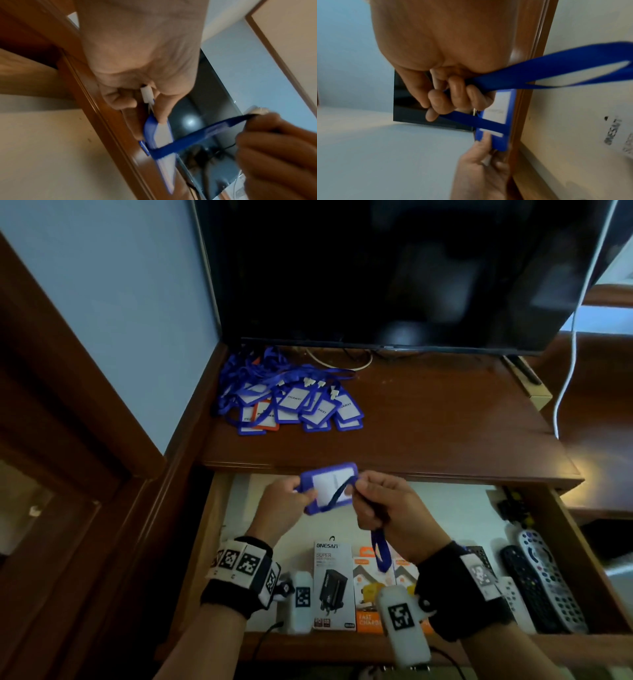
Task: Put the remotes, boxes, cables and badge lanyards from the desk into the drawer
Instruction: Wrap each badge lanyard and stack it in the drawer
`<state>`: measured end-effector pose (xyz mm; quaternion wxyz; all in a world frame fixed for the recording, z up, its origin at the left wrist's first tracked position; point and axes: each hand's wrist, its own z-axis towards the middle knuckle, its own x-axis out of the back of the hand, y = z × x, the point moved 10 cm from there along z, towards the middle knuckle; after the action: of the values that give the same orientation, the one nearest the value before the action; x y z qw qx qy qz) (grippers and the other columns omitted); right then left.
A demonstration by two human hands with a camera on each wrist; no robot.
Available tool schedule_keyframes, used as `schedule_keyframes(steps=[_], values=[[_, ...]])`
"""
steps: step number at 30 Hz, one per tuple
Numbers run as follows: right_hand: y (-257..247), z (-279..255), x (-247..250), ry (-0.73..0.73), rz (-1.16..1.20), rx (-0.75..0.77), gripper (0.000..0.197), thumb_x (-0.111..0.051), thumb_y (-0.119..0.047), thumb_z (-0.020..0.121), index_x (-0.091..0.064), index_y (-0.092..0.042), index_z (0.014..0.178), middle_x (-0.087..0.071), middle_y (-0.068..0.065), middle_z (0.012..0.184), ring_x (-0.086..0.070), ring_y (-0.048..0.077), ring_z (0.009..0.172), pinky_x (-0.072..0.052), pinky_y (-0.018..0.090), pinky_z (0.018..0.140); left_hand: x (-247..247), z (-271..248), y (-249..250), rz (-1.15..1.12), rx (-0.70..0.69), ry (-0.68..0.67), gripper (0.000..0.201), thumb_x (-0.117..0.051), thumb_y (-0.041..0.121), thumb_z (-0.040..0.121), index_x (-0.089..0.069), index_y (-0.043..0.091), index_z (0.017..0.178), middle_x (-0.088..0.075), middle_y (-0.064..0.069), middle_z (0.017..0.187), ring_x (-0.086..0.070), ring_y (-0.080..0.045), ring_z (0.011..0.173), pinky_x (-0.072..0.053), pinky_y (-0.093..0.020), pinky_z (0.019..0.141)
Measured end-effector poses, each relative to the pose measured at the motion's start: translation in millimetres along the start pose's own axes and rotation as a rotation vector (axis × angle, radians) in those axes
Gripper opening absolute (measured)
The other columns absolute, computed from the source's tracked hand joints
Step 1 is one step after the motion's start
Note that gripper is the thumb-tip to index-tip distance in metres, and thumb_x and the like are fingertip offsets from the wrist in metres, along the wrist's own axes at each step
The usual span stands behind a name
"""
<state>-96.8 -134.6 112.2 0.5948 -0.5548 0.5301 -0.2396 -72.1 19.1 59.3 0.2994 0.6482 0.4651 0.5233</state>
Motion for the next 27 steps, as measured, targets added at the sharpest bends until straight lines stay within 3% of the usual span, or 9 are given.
schedule_keyframes(steps=[5, 8, 13, 15, 17, 19, 21, 24, 27], values=[[-13, 8, 18, 0.100, -0.072, 0.041, 0.028, -0.041, -0.004, 0.097, -0.059, 0.004, 0.117, -0.050, 0.011, 0.057, -0.033, 0.017, 0.044, -0.026, 0.029, 0.048, -26, -12, -2, 0.082, 0.018, -0.308, 0.014, -0.063, 0.013, 0.088, -0.071, 0.014, 0.100, -0.071, -0.003, 0.100, -0.065, -0.018, 0.095, -0.048, -0.034, 0.089], [-7, 11, 33, 0.131, -0.216, -0.019, 0.027, -0.042, -0.007, 0.099, -0.060, 0.000, 0.117, -0.054, 0.013, 0.061, -0.035, 0.018, 0.044, -0.033, 0.024, 0.047, -30, -19, 2, 0.066, 0.021, -0.449, 0.014, -0.064, 0.009, 0.088, -0.071, 0.009, 0.101, -0.071, -0.006, 0.106, -0.064, -0.019, 0.100, -0.046, -0.033, 0.092], [7, 10, 56, 0.182, -0.343, -0.081, 0.021, -0.047, -0.010, 0.098, -0.064, 0.001, 0.101, -0.047, 0.011, 0.057, -0.034, 0.016, 0.044, -0.029, 0.024, 0.043, -24, -24, 16, -0.061, -0.036, -0.567, 0.017, -0.063, 0.002, 0.088, -0.070, 0.015, 0.096, -0.073, -0.003, 0.097, -0.066, -0.010, 0.090, -0.050, -0.026, 0.086], [17, 9, 59, 0.199, -0.343, -0.116, 0.018, -0.052, -0.012, 0.096, -0.065, -0.002, 0.087, -0.043, 0.010, 0.056, -0.033, 0.013, 0.042, -0.026, 0.022, 0.040, -21, -24, 25, -0.212, -0.084, -0.578, 0.018, -0.068, 0.003, 0.082, -0.072, 0.016, 0.093, -0.073, 0.004, 0.089, -0.067, -0.005, 0.085, -0.050, -0.022, 0.081], [31, 8, 59, 0.203, -0.322, -0.167, 0.018, -0.051, -0.011, 0.094, -0.062, -0.003, 0.082, -0.043, 0.005, 0.051, -0.032, 0.012, 0.039, -0.024, 0.019, 0.037, -14, -21, 32, -0.435, -0.142, -0.537, 0.020, -0.075, 0.015, 0.070, -0.078, 0.020, 0.090, -0.075, 0.004, 0.090, -0.068, -0.008, 0.088, -0.052, -0.022, 0.080], [47, 6, 53, 0.178, -0.269, -0.231, 0.025, -0.039, -0.008, 0.099, -0.058, -0.002, 0.084, -0.037, 0.000, 0.047, -0.025, 0.010, 0.038, -0.016, 0.025, 0.040, -4, -13, 36, -0.652, -0.187, -0.465, 0.038, -0.087, 0.032, 0.058, -0.078, 0.020, 0.093, -0.075, -0.001, 0.095, -0.070, -0.013, 0.091, -0.054, -0.024, 0.078], [57, 5, 41, 0.111, -0.194, -0.245, 0.033, -0.036, -0.019, 0.102, -0.057, -0.002, 0.084, -0.031, 0.001, 0.051, -0.019, 0.012, 0.042, -0.010, 0.032, 0.047, 3, -5, 37, -0.797, -0.200, -0.397, 0.053, -0.090, 0.042, 0.052, -0.077, 0.016, 0.097, -0.074, -0.005, 0.099, -0.070, -0.017, 0.093, -0.055, -0.026, 0.077], [58, 5, 22, -0.009, -0.097, -0.201, 0.045, -0.041, -0.044, 0.098, -0.059, -0.003, 0.092, -0.030, 0.004, 0.056, -0.012, 0.016, 0.049, -0.012, 0.027, 0.044, 10, 1, 41, -0.906, -0.201, -0.321, 0.059, -0.091, 0.043, 0.049, -0.076, 0.013, 0.098, -0.074, -0.007, 0.102, -0.069, -0.019, 0.095, -0.056, -0.026, 0.075], [54, 8, 13, -0.061, -0.087, -0.158, 0.036, -0.050, -0.039, 0.094, -0.058, -0.005, 0.089, -0.033, 0.004, 0.055, -0.014, 0.014, 0.048, -0.012, 0.026, 0.044, 9, 2, 46, -1.004, -0.215, -0.287, 0.054, -0.092, 0.043, 0.047, -0.078, 0.019, 0.093, -0.074, -0.003, 0.097, -0.070, -0.014, 0.088, -0.055, -0.024, 0.070]])
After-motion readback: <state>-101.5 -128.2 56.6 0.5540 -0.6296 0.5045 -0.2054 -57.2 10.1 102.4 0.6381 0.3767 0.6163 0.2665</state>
